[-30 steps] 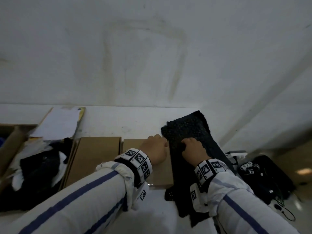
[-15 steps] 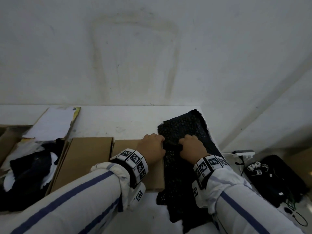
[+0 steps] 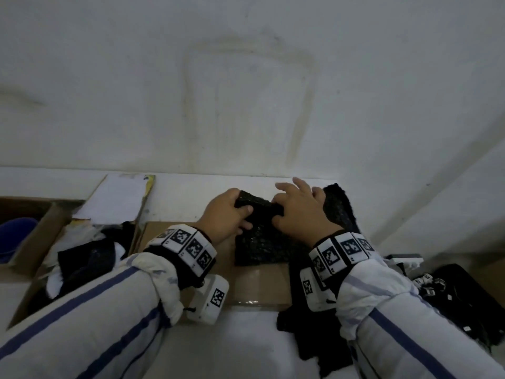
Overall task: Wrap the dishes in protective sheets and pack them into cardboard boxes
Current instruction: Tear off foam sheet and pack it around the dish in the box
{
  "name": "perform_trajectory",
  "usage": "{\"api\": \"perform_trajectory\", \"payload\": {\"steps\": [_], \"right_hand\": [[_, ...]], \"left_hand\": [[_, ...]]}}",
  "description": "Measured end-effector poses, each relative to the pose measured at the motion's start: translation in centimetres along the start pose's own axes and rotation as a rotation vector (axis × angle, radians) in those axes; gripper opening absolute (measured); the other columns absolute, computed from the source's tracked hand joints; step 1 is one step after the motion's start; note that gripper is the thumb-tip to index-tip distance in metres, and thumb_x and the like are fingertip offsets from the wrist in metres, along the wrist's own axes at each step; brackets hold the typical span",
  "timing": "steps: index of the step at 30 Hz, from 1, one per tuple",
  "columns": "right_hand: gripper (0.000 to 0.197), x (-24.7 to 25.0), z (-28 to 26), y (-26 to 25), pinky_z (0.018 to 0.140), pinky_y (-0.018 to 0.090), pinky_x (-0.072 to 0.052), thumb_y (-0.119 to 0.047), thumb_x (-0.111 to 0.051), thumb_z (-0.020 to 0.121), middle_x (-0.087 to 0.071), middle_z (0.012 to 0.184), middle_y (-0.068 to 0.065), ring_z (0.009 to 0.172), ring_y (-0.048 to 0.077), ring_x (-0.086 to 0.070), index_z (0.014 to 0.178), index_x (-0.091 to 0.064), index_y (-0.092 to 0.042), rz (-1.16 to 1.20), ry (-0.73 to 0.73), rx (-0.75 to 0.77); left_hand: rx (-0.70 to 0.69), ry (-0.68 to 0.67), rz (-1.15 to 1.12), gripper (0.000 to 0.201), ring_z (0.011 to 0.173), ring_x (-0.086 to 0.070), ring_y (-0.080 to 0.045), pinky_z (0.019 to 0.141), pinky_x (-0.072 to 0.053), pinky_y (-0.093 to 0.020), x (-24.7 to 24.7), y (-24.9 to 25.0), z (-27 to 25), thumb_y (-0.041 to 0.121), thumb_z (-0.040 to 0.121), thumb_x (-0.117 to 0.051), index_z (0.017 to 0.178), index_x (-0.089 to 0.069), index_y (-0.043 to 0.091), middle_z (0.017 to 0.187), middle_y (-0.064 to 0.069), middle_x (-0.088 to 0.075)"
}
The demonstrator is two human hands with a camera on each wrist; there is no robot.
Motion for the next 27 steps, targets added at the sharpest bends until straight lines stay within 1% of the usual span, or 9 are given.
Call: {"api": "perform_trajectory", "payload": {"steps": [2,5,7,12,14,16,19,23,27], "right_hand": [[0.03,0.4,0.9,-3.7,0.105,0.044,-0.02,-0.032,-0.055,0.083,-0.051,0.131,-0.004,0.13,0.022,-0.036,0.112,-0.061,-0.026,0.063,0.051,0.016],[0.012,-0.3,2.2,-10.6,0.082,0.032,-0.032,-0.022,-0.055,0.084,-0.058,0.105,0.002,0.104,0.024,-0.053,0.095,-0.058,-0.019,0.25,0.042,0.083],[0.005,-1.0,2.8,-15.5,0.072,0.027,-0.034,-0.013,-0.055,0.084,-0.058,0.102,0.009,0.097,0.027,-0.055,0.089,-0.054,-0.014,0.406,0.012,0.146],[0.014,-1.9,3.3,-26.0,0.068,0.027,-0.031,-0.004,-0.052,0.085,-0.058,0.102,0.014,0.094,0.027,-0.052,0.097,-0.058,-0.002,0.5,0.059,0.3],[0.014,-2.8,3.6,-29.1,0.071,0.029,-0.035,-0.001,-0.051,0.083,-0.058,0.103,0.014,0.098,0.028,-0.052,0.095,-0.059,-0.001,0.48,0.049,0.378],[0.015,-4.8,3.7,-31.4,0.075,0.03,-0.038,0.0,-0.052,0.081,-0.057,0.105,0.015,0.101,0.029,-0.052,0.094,-0.06,-0.002,0.364,-0.037,0.453],[0.022,-8.6,3.2,-33.2,0.086,0.032,-0.042,-0.01,-0.059,0.082,-0.051,0.116,0.015,0.107,0.031,-0.05,0.103,-0.062,-0.005,0.083,-0.244,0.513],[0.027,-12.4,1.6,-33.7,0.082,0.035,-0.039,-0.025,-0.056,0.088,-0.049,0.117,0.015,0.105,0.028,-0.045,0.106,-0.062,-0.007,-0.242,-0.5,0.516],[0.042,-12.2,1.7,-34.2,0.063,0.028,-0.037,-0.04,-0.049,0.089,-0.044,0.071,0.005,0.067,0.019,-0.044,0.058,-0.043,-0.012,-0.204,-0.533,0.387]], "left_hand": [[0.016,0.081,-0.043,0.007,0.071,-0.065,-0.018,0.06,-0.052,-0.03,4.6,-0.9,-1.1,0.008,0.093,-0.055,0.1,-0.052,0.008,0.088,-0.006,-0.063],[0.034,0.202,-0.023,0.008,0.082,-0.064,-0.023,0.072,-0.054,-0.035,11.9,-2.9,-3.2,0.006,0.089,-0.059,0.09,-0.055,0.012,0.09,-0.007,-0.062],[0.048,0.286,0.071,0.009,0.082,-0.062,-0.026,0.07,-0.05,-0.033,16.5,-4.5,-4.8,0.007,0.087,-0.062,0.086,-0.056,0.014,0.082,-0.004,-0.062],[0.12,0.385,0.115,0.01,0.081,-0.061,-0.026,0.07,-0.047,-0.032,25.1,-8.7,-9.1,0.006,0.085,-0.064,0.094,-0.059,0.005,0.082,-0.011,-0.063],[0.11,0.398,0.144,0.011,0.091,-0.06,-0.023,0.081,-0.047,-0.033,27.3,-10.1,-10.4,0.003,0.083,-0.065,0.091,-0.06,0.008,0.093,-0.01,-0.065],[0.1,0.355,0.231,0.012,0.099,-0.058,-0.018,0.091,-0.043,-0.027,28.4,-11.4,-11.5,-0.001,0.081,-0.065,0.085,-0.062,0.011,0.105,-0.01,-0.065],[0.133,0.108,0.479,0.015,0.11,-0.056,-0.019,0.089,-0.037,-0.018,27.9,-13.8,-12.2,0.001,0.085,-0.06,0.097,-0.07,0.004,0.116,-0.009,-0.062],[0.233,-0.217,0.634,0.021,0.107,-0.057,-0.018,0.088,-0.045,-0.028,26.3,-17.2,-12.6,0.023,0.094,-0.052,0.109,-0.065,0.015,0.115,-0.002,-0.06],[0.211,-0.215,0.635,0.022,0.1,-0.057,-0.019,0.084,-0.045,-0.03,25.8,-18.1,-11.6,0.026,0.098,-0.045,0.11,-0.061,0.016,0.11,-0.003,-0.06]]}}
Point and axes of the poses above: each hand's wrist, its own z-axis towards the middle knuckle, its own x-axis out of the back of the hand, y = z × x, the point moved 6 cm from there along z, towards the middle knuckle
